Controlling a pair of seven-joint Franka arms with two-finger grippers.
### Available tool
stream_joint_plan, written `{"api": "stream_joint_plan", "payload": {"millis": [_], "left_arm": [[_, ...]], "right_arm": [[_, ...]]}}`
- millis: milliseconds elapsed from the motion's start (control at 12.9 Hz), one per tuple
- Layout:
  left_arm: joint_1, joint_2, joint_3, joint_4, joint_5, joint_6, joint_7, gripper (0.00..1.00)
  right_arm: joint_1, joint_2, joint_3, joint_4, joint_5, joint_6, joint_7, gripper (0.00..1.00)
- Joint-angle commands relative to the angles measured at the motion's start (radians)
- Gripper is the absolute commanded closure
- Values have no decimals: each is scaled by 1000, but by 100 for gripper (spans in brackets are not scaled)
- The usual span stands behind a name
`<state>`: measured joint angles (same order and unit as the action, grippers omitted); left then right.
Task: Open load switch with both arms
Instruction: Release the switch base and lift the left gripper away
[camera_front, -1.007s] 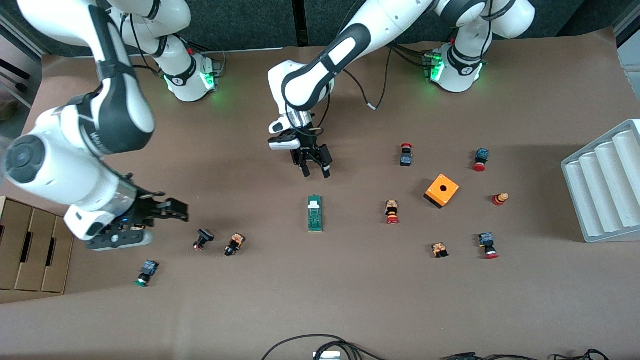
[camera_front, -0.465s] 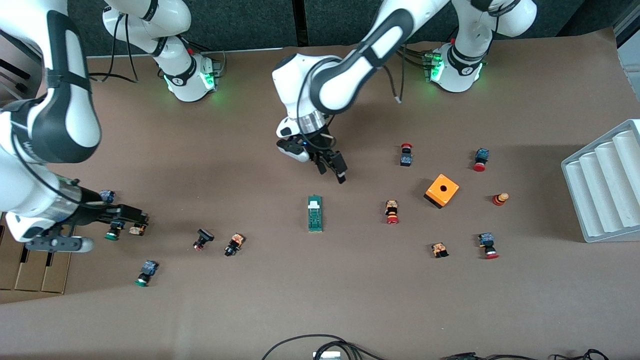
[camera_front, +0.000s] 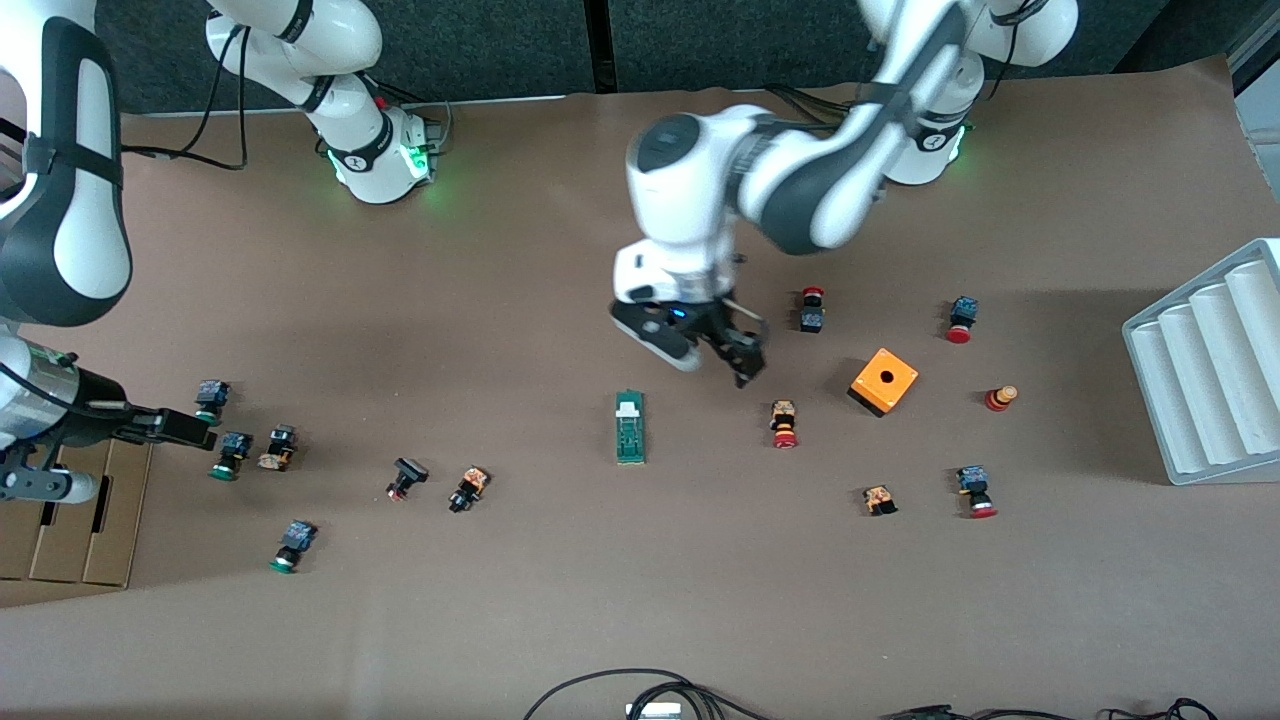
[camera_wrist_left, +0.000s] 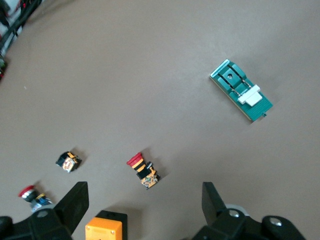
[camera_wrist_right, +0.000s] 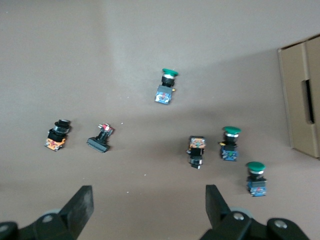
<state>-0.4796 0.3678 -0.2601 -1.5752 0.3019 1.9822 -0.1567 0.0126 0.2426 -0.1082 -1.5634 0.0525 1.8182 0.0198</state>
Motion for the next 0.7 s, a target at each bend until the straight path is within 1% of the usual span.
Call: {"api": "stream_joint_plan", "payload": {"millis": [0, 77, 232, 387, 465, 620], "left_arm": [[111, -53, -13, 10, -197, -63, 20, 0], [142, -76, -5, 14, -242, -118, 17, 0], [208, -115, -5, 36, -259, -251, 17, 0], [281, -116, -5, 108, -260, -392, 23, 0], [311, -115, -5, 147, -262, -442, 23, 0], [380, -116, -5, 185, -259, -467, 23, 0]], "right_arm": [[4, -55, 9, 5, -31, -45, -1, 0], [0, -78, 5, 5, -33, -56, -1, 0], [-10, -88, 2, 5, -19, -112, -6, 0], [3, -100, 16, 6, -28, -166, -3, 0], [12, -101, 19, 6, -28, -172, -3, 0], [21, -104, 21, 9, -29, -175, -3, 0]]}}
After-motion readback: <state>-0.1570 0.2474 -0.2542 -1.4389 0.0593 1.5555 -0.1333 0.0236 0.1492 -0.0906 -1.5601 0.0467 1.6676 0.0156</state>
